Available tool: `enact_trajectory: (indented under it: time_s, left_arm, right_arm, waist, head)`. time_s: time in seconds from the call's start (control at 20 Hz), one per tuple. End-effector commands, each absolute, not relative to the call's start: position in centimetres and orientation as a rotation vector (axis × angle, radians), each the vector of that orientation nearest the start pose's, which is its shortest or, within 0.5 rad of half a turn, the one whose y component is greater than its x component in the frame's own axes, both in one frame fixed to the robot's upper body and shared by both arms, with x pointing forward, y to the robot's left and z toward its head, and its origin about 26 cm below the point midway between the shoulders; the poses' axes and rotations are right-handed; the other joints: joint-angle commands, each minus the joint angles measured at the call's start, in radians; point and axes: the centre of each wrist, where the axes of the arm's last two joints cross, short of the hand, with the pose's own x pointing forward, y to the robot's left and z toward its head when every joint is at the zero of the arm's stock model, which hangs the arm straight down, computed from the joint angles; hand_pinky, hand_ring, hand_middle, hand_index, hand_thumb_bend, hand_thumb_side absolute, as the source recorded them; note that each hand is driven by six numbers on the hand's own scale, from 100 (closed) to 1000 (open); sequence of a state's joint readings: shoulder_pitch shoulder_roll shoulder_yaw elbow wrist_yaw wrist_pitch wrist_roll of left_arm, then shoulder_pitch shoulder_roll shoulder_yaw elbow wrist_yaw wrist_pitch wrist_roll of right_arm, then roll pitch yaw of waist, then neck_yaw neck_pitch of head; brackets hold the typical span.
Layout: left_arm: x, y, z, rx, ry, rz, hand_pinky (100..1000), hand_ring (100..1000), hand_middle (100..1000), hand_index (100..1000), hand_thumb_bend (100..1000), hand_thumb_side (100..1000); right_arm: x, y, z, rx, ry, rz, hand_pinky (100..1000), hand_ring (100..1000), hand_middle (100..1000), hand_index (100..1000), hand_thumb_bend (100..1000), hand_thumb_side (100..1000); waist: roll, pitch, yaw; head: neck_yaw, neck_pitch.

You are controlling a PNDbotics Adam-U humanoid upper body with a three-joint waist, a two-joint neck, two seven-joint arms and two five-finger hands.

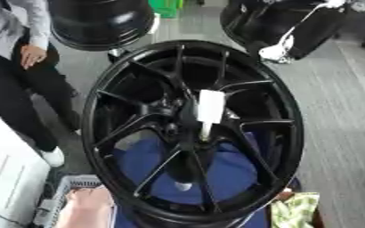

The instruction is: Pull the pin out of the wheel hub.

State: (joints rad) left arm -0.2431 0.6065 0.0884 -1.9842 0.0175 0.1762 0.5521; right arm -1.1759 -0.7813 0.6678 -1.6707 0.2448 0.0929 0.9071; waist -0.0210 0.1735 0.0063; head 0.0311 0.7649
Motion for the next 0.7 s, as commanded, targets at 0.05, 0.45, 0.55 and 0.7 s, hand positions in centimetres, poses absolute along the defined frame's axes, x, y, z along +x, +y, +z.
enact_trajectory:
  time_s: [0.05,0.45,0.55,0.7]
  left_arm:
    - [28.9,32.7,23.5,0.837,-2.174,0.048,624,1000,746,755,497,725]
    - [28.9,32.7,23.3,0.831,-2.169,0.039,624,1000,747,755,495,726]
    - [28.9,32.7,23.3,0.831,-2.168,0.039,623,1000,747,755,495,727]
    - [28.9,32.7,23.3,0.829,-2.166,0.038,624,1000,748,755,494,728]
  right_arm:
    - [34.1,-16.0,35.8,-0.548,-1.334,2.233,917,904,893,970,124,457]
    - [33.2,-16.5,35.3,-0.575,-1.303,2.204,914,901,884,975,100,557]
    - [33.2,-16.7,35.0,-0.565,-1.29,2.199,912,897,882,976,100,585]
    - [33.0,-17.0,34.7,-0.556,-1.282,2.192,913,898,884,977,100,596]
  waist:
    - [-0.005,-0.028,0.0]
    - [-0.008,-0.023,-0.001]
    - [-0.009,-0.022,-0.001]
    - [-0.009,-0.02,0.0]
  head:
    - [0.003,0.005]
    - [0.021,0.005]
    - [0.025,0.005]
    - [0.033,0.005]
